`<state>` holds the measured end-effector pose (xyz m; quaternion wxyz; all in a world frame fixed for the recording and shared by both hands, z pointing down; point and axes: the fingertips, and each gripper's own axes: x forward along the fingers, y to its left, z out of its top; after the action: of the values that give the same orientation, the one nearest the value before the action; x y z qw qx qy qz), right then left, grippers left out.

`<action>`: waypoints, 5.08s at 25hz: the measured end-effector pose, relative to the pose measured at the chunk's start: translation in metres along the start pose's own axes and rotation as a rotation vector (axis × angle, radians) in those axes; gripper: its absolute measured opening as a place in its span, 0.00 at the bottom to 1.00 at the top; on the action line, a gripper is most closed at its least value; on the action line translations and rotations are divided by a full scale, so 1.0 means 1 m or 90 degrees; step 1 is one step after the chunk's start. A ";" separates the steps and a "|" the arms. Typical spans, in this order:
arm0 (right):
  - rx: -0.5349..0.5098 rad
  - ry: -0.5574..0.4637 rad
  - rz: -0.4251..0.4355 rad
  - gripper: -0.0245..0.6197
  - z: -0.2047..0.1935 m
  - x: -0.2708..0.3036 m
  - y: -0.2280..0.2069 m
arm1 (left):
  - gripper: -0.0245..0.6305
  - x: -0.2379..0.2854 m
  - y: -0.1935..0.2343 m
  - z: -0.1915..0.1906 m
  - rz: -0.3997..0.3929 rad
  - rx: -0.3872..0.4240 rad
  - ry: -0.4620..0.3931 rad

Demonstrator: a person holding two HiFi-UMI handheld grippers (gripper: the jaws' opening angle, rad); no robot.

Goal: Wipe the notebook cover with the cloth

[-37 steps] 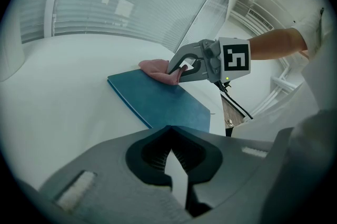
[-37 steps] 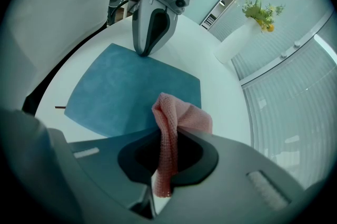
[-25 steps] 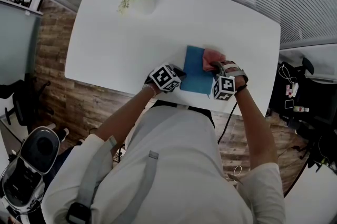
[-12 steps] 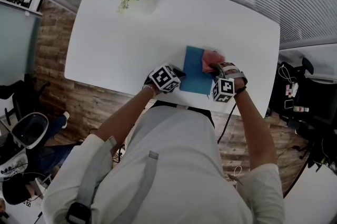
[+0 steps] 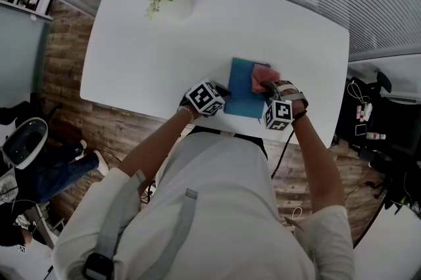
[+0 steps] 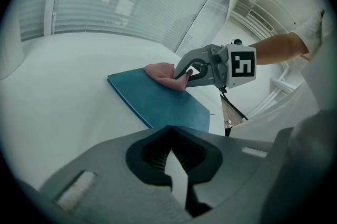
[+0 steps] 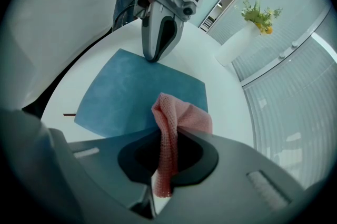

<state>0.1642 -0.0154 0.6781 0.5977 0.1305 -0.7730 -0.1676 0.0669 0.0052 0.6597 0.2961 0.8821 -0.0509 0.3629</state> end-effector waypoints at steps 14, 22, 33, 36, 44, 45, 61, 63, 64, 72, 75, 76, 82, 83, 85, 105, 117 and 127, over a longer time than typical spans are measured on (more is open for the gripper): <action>0.006 -0.010 0.000 0.05 0.003 -0.006 0.010 | 0.04 -0.001 -0.002 0.001 0.000 -0.001 0.001; 0.005 -0.014 0.002 0.05 0.005 -0.008 0.017 | 0.04 0.001 0.000 0.000 -0.002 -0.001 0.001; 0.005 -0.023 0.008 0.05 0.009 -0.014 0.029 | 0.04 0.000 -0.001 0.000 0.000 -0.001 0.001; 0.006 -0.027 0.012 0.05 0.011 -0.016 0.032 | 0.04 0.000 -0.001 0.000 0.000 -0.002 0.001; 0.008 -0.029 0.013 0.05 0.013 -0.019 0.038 | 0.04 0.000 -0.002 0.001 0.000 -0.001 0.001; 0.010 -0.030 0.015 0.05 0.014 -0.020 0.039 | 0.04 0.000 -0.002 0.001 0.000 -0.001 0.000; 0.017 -0.036 0.018 0.05 0.016 -0.021 0.049 | 0.04 0.001 0.001 0.000 0.002 0.000 -0.001; 0.019 -0.037 0.018 0.05 0.017 -0.022 0.051 | 0.04 0.001 0.002 0.000 0.002 0.000 -0.001; 0.020 -0.038 0.019 0.05 0.018 -0.022 0.052 | 0.04 0.001 0.001 0.000 0.002 0.000 -0.001; 0.023 -0.041 0.023 0.05 0.019 -0.024 0.056 | 0.04 0.001 0.002 0.000 0.002 -0.001 0.000; 0.025 -0.044 0.024 0.05 0.020 -0.026 0.060 | 0.04 0.000 0.000 0.000 0.001 -0.001 0.000; 0.026 -0.045 0.024 0.05 0.020 -0.026 0.060 | 0.04 0.000 0.000 0.000 0.001 -0.001 0.000; 0.029 -0.047 0.025 0.05 0.022 -0.027 0.064 | 0.04 0.001 0.000 0.000 0.000 -0.002 0.000; 0.029 -0.048 0.025 0.05 0.022 -0.027 0.065 | 0.04 0.001 0.001 -0.001 0.000 -0.002 0.001; 0.029 -0.048 0.025 0.05 0.022 -0.026 0.065 | 0.04 0.001 0.003 -0.001 0.000 -0.002 0.001; 0.038 -0.060 0.035 0.05 0.025 -0.032 0.076 | 0.04 0.001 0.001 0.000 -0.003 -0.006 0.003; 0.043 -0.067 0.037 0.05 0.029 -0.038 0.087 | 0.04 0.001 -0.001 0.000 -0.005 -0.005 0.003; 0.046 -0.070 0.038 0.05 0.030 -0.041 0.091 | 0.04 0.000 0.000 0.000 -0.005 -0.007 0.004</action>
<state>0.1449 0.0873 0.6732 0.5543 0.1193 -0.8137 -0.1283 0.0674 0.0049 0.6597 0.3025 0.8795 -0.0489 0.3641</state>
